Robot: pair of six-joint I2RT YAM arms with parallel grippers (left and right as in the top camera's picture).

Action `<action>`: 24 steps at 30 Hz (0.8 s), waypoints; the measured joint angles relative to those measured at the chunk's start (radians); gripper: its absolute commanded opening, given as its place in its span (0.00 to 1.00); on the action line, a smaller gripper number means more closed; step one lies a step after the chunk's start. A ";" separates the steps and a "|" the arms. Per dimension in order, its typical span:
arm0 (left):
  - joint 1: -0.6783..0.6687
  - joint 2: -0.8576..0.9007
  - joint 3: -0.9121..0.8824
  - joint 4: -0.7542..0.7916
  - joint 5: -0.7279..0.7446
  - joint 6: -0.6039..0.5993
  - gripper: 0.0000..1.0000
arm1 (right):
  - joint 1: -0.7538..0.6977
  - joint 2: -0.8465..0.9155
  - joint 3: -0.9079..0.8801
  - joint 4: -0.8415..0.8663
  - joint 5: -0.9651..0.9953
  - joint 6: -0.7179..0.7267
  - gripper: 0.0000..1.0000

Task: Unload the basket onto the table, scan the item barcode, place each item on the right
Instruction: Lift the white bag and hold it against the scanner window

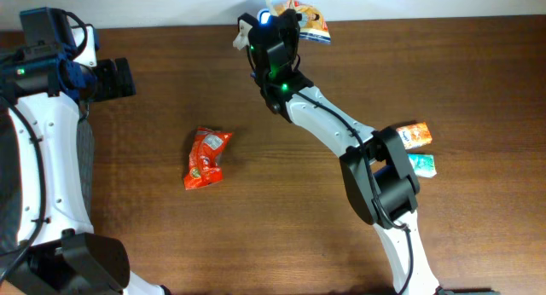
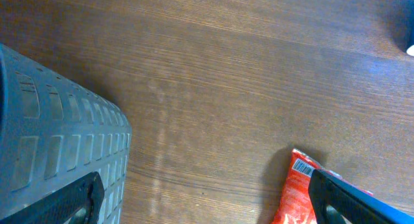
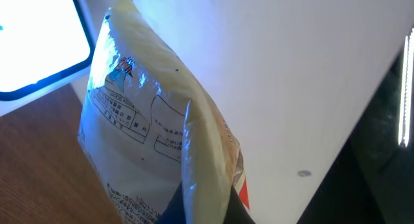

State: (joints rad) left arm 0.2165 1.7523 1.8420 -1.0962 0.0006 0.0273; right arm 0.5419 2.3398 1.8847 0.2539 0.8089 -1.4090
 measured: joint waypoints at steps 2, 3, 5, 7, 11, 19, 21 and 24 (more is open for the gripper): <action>0.000 0.000 0.000 0.000 0.000 0.000 0.99 | 0.000 0.005 0.000 0.002 -0.006 -0.044 0.04; 0.000 0.000 0.000 0.000 0.000 0.000 0.99 | -0.001 0.005 0.000 0.002 -0.009 -0.060 0.04; 0.000 0.000 0.000 0.000 0.000 0.000 0.99 | -0.006 0.006 0.000 0.002 -0.014 -0.087 0.04; 0.000 0.000 0.000 0.000 0.000 0.000 0.99 | -0.011 0.013 0.000 0.004 -0.014 -0.097 0.04; 0.000 0.000 0.000 0.000 0.000 0.000 0.99 | -0.016 0.038 0.000 0.004 -0.014 -0.109 0.04; 0.000 0.000 0.000 0.000 0.000 0.000 0.99 | -0.018 0.045 0.000 0.101 -0.030 -0.171 0.04; 0.000 0.000 0.000 0.000 0.000 0.000 0.99 | -0.019 0.045 0.000 0.106 -0.049 -0.181 0.04; 0.000 0.000 0.000 0.000 0.000 0.000 0.99 | -0.020 0.060 0.000 0.215 -0.079 -0.224 0.04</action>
State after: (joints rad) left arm 0.2165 1.7523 1.8420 -1.0966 0.0010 0.0273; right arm 0.5220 2.3993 1.8851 0.4690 0.7300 -1.6325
